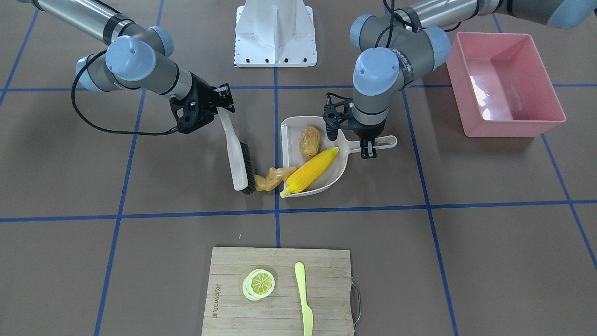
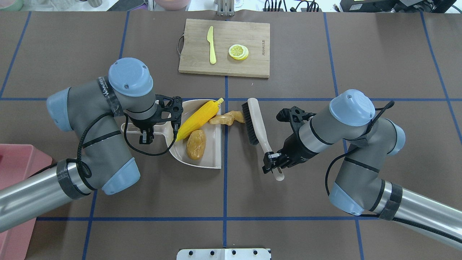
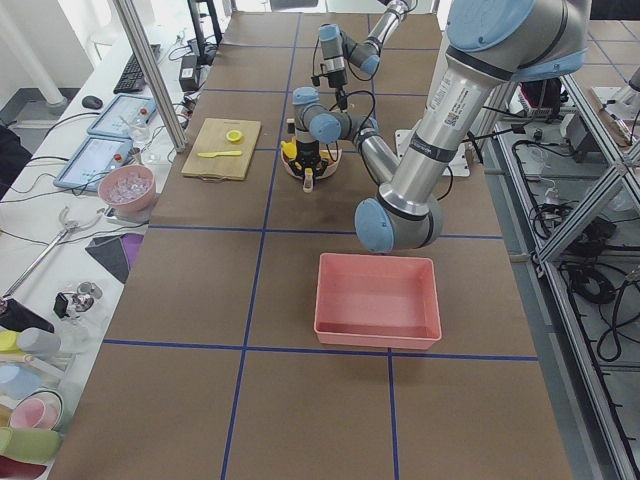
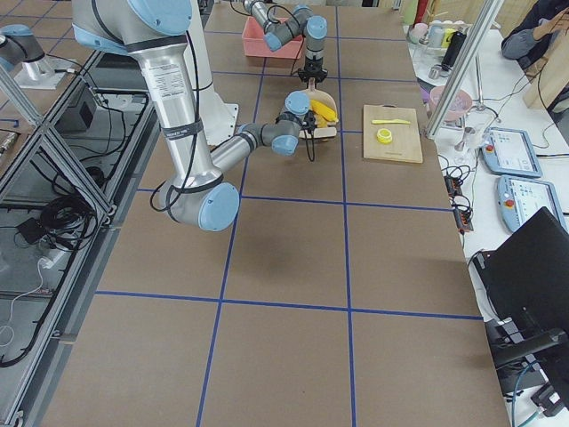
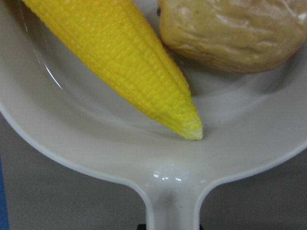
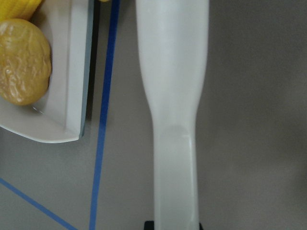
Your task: Sweep and dump trash into bin
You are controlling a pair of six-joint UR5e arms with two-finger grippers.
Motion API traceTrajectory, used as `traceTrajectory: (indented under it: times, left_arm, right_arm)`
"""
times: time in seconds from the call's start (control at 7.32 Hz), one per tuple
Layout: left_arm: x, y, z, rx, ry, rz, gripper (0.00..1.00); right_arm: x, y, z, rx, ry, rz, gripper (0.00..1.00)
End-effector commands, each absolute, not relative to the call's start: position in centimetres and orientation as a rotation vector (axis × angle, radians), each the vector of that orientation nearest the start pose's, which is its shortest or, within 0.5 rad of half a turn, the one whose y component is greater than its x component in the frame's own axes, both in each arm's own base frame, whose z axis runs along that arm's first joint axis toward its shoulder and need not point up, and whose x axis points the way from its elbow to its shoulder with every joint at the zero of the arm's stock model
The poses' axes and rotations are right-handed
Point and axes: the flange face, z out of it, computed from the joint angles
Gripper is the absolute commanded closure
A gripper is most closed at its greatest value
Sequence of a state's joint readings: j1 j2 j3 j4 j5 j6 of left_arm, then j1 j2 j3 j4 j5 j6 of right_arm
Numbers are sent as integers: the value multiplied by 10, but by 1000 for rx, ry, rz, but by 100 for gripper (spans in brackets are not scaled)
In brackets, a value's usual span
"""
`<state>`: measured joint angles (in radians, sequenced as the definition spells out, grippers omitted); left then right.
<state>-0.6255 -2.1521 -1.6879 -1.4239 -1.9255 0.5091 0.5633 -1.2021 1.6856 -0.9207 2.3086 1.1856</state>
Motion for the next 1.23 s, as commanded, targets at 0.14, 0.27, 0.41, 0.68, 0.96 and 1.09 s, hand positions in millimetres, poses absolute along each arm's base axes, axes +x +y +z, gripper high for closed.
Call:
traceTrajectory:
  times: [0.14,0.27,0.41,0.68,0.96,1.09]
  left_arm:
    - [482,-471,301,472,496,1495,100]
    - [481,-470,303,456,491,1512,100]
    - [477,-472,303,447,482,1531,100]
    - [475,-473,305,401,473,1527,100]
    - [475,-475,299,377,467,1525,100]
    - [476,-477,295,382,465,1524,100]
  right_arm:
    - [-480,-384,313,-99,-1258,-246,100]
    - [-478,-385,313,-99,-1260,-246,100]
    - [-475,-389,313,-97,-1261,-241,100]
    - [-466,-400,318,-90,-1255,-217,100]
    - [-478,-406,339,-112,-1222,-208,100]
    - [-481,-407,337,-114,-1223,-207,100]
